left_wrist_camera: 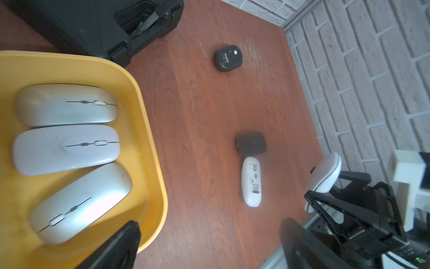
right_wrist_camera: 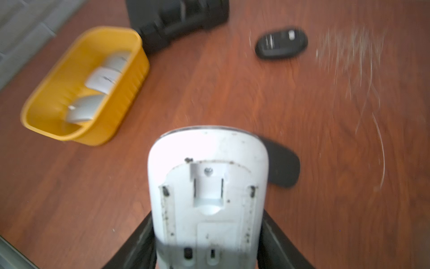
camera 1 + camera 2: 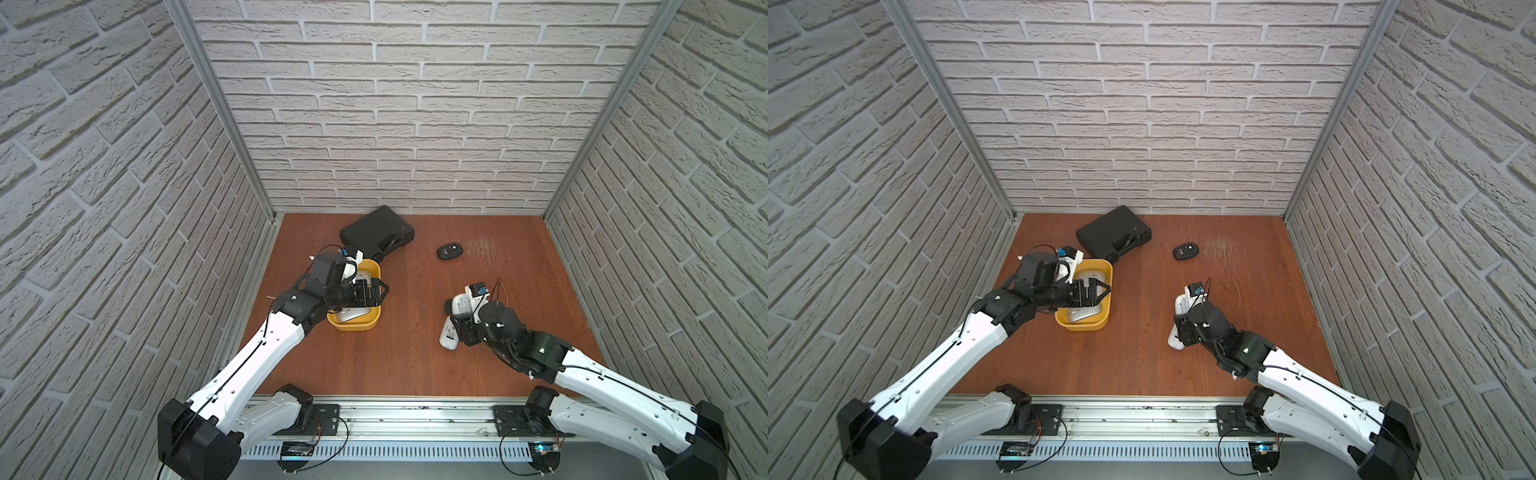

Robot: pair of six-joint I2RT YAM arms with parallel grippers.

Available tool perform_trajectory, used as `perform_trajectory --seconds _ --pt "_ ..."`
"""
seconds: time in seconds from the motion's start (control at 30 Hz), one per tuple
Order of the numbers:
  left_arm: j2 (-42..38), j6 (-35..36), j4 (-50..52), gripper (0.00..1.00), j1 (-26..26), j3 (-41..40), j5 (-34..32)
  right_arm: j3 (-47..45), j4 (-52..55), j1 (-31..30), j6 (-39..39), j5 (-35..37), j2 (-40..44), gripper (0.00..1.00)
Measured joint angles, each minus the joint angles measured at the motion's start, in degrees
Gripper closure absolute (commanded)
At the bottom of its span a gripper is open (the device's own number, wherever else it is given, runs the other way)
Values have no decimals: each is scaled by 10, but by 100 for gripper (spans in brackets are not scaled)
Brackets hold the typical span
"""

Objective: Put the mouse in the storage box
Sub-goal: Pick up the mouse from the center of the board.

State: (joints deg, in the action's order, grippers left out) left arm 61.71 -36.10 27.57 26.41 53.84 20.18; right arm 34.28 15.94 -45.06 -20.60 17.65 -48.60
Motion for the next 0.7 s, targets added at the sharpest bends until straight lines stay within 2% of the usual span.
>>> perform_trajectory --seconds 0.13,0.27,0.47,0.7 --pt "13 -19 -42 2 -7 -1 59 -13 -123 1 107 -33 -22 58" --pt "30 -31 -79 4 -6 0 101 -20 -217 1 170 -94 -75 57" --pt "69 -38 -108 6 22 3 118 -26 -287 1 199 -176 -135 58" --pt "111 -43 -132 14 73 19 118 -26 -299 1 204 -224 -159 58"
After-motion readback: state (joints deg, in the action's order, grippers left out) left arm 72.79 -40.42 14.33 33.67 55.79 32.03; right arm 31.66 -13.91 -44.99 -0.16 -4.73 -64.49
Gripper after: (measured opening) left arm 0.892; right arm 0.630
